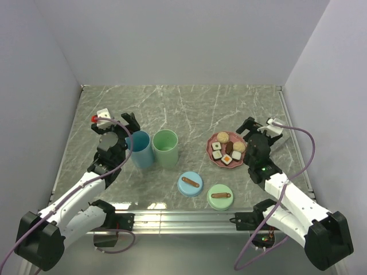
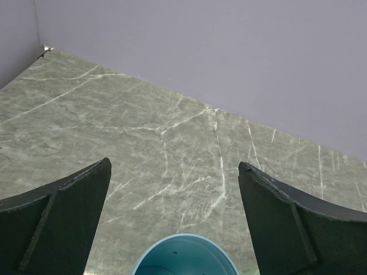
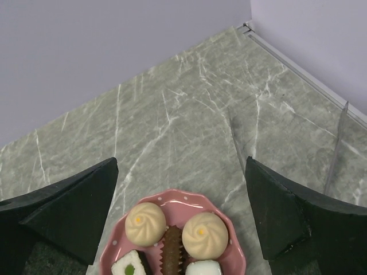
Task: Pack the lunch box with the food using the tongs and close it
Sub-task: Grab the clamp with the right arm
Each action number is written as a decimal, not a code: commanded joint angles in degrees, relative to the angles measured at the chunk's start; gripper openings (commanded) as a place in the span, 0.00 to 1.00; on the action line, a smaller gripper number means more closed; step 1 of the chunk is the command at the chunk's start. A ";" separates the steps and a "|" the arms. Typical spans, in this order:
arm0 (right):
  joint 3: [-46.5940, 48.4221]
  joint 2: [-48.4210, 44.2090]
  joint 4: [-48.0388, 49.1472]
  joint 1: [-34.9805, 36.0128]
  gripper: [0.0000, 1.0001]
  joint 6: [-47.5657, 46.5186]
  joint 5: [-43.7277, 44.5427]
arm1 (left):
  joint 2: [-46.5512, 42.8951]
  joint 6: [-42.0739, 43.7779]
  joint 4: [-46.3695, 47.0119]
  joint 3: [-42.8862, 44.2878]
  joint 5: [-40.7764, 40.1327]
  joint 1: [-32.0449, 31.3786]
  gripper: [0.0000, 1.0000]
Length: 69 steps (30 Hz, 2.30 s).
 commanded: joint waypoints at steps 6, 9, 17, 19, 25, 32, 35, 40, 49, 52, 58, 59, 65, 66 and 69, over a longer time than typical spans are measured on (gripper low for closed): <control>5.40 2.28 -11.99 0.18 0.98 8.23 2.81 | -3.07 0.06 3.50 -1.30 2.82 -0.19 0.99; 9.07 5.09 -20.60 0.18 0.98 13.85 6.22 | -3.77 0.41 3.86 -1.92 2.99 -0.19 1.00; 19.03 13.70 -39.27 -5.35 1.00 22.23 3.20 | -1.14 0.51 3.34 -0.87 5.27 0.60 0.99; 18.24 15.46 -38.11 -8.59 1.00 20.55 -3.57 | -0.44 0.06 3.16 -0.69 5.54 1.39 0.99; 20.95 23.27 -39.08 -13.17 0.97 20.11 -7.10 | -1.66 -2.40 3.68 -2.01 11.77 5.25 0.99; 25.09 29.70 -37.94 -16.51 0.85 18.00 -12.20 | -2.55 -4.51 3.25 -2.54 16.09 8.34 0.99; 26.23 33.13 -37.85 -17.40 0.80 17.38 -14.67 | -2.55 -4.86 2.89 -2.53 16.70 8.86 0.99; 29.83 38.83 -39.42 -18.45 0.67 16.59 -17.49 | -3.34 -5.21 2.89 -2.97 17.14 9.65 1.00; 30.98 41.75 -40.84 -20.47 0.59 17.47 -19.94 | -2.99 -6.27 3.16 -3.24 18.99 10.97 0.99; 31.33 43.06 -41.27 -21.44 0.58 17.20 -22.14 | -2.46 -6.53 2.98 -2.97 20.04 11.41 0.99; 34.31 47.19 -43.38 -22.15 0.51 15.62 -25.22 | -3.51 -6.97 2.98 -3.50 20.75 12.03 0.99; 35.28 47.72 -43.73 -22.06 0.44 15.62 -25.40 | -3.95 -6.97 2.98 -3.59 20.83 12.03 0.99; 36.07 47.90 -43.65 -22.06 0.29 15.97 -25.31 | -4.66 -7.23 2.89 -4.12 20.92 12.47 0.99; 36.51 48.60 -43.82 -22.06 0.28 15.97 -25.31 | -4.66 -7.23 2.89 -4.12 21.01 12.56 0.99; 38.97 50.79 -44.52 -22.06 0.21 15.54 -25.49 | -4.65 -7.32 2.81 -4.12 21.10 12.73 1.00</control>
